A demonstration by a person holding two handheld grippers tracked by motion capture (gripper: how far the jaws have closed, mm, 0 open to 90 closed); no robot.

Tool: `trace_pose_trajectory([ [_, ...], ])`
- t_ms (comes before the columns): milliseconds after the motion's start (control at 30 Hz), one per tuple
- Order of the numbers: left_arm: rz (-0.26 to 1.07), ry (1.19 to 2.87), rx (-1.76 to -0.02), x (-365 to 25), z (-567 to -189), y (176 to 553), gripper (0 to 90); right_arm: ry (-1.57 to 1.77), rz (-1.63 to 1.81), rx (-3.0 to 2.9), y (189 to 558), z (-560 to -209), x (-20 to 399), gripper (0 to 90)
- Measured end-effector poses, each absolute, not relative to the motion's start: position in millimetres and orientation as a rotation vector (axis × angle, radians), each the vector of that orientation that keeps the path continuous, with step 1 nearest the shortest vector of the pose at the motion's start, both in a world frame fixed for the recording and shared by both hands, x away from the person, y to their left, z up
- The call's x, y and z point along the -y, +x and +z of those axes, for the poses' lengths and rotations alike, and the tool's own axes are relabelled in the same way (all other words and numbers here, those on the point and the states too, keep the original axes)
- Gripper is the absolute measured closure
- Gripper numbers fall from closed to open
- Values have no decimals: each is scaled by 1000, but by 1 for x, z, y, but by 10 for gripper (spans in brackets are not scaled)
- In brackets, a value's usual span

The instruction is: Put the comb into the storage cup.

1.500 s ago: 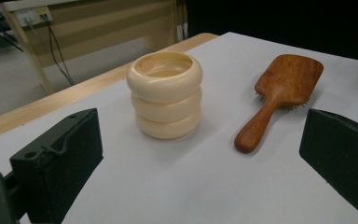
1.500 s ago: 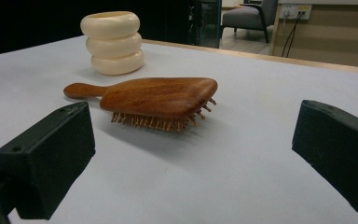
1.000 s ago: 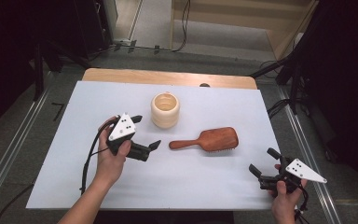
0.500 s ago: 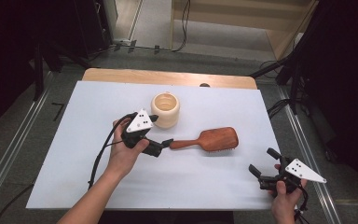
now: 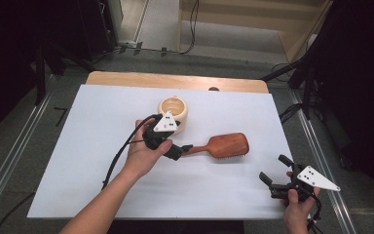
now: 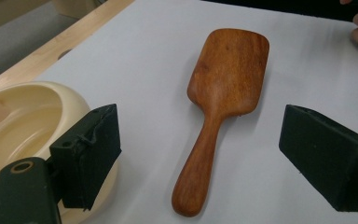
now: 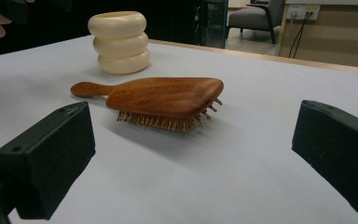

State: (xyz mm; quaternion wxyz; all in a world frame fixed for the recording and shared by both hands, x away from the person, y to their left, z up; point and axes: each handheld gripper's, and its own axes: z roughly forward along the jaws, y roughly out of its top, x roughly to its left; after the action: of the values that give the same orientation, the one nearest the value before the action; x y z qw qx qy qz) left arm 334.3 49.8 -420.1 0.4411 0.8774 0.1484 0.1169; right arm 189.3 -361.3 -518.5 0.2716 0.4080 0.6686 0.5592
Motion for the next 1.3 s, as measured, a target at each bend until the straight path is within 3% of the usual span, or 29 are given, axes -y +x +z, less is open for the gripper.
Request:
trace_pose_trajectory([
  [767,230,2387,-234,4,-443,350,170,1088,1493,-1811,190,-518,360,0],
  [1300,164,2487,-265,22,-466,362,336,1090,1488,-1813,190,-518,359,0],
])
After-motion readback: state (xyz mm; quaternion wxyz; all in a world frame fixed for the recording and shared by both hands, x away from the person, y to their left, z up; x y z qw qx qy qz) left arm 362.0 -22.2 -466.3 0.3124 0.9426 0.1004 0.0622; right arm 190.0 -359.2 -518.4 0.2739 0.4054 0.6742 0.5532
